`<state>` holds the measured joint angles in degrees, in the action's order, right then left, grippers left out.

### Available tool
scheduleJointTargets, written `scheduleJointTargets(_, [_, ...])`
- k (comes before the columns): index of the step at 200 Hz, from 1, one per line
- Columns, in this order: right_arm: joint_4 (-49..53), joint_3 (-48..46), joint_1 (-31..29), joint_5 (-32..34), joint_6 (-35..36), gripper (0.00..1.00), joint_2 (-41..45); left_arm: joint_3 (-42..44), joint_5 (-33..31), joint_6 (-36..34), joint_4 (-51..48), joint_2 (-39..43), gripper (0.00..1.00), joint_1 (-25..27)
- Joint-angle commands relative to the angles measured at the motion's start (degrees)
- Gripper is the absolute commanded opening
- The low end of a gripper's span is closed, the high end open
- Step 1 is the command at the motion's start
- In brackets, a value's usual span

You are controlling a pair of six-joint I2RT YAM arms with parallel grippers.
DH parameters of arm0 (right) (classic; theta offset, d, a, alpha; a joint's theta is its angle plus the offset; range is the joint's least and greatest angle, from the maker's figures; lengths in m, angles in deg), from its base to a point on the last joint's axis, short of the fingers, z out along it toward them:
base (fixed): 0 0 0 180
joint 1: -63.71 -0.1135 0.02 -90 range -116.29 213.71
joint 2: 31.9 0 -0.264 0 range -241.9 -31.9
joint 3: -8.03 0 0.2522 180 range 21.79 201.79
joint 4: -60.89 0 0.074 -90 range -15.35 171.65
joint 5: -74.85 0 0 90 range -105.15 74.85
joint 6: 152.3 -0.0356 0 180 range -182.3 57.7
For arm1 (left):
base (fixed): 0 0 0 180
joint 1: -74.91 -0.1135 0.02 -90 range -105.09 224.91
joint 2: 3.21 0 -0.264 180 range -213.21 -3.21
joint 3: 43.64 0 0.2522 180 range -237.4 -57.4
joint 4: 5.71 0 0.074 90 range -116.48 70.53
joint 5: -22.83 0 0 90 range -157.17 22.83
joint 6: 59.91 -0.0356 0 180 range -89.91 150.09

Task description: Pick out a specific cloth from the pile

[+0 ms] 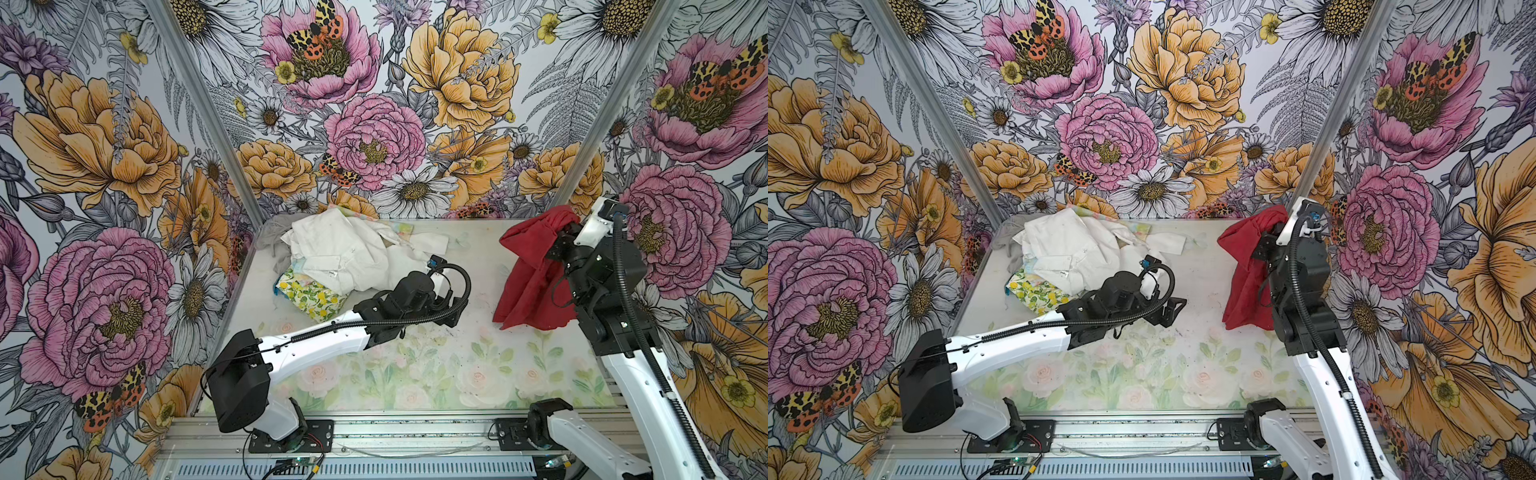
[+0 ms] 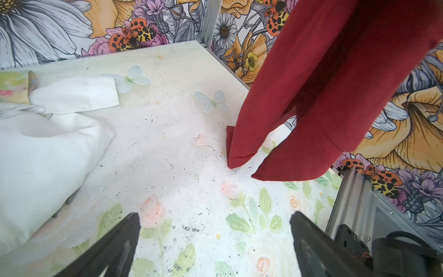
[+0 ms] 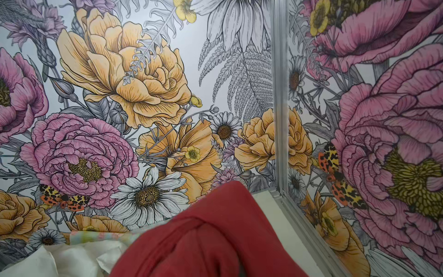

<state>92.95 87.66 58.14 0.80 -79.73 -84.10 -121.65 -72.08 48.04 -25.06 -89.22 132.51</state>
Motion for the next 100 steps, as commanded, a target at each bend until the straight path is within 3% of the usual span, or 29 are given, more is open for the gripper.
scheduleJointTargets(1, [-0.76, -3.79, 4.33, -6.18, -4.34, 0.0, -2.66, 1.73, 0.76, -0.52, 2.73, 0.05, 0.99, 0.15])
scheduleJointTargets(33, [-6.16, -9.76, 9.14, -9.61, -6.96, 0.0, -6.79, 2.5, 0.52, -1.04, 3.11, 0.71, 0.99, -0.2])
scheduleJointTargets(100, [-3.32, -20.22, 10.13, -7.31, -10.81, 0.0, -10.35, 5.24, 1.06, 0.35, 4.79, 1.76, 0.98, -3.12])
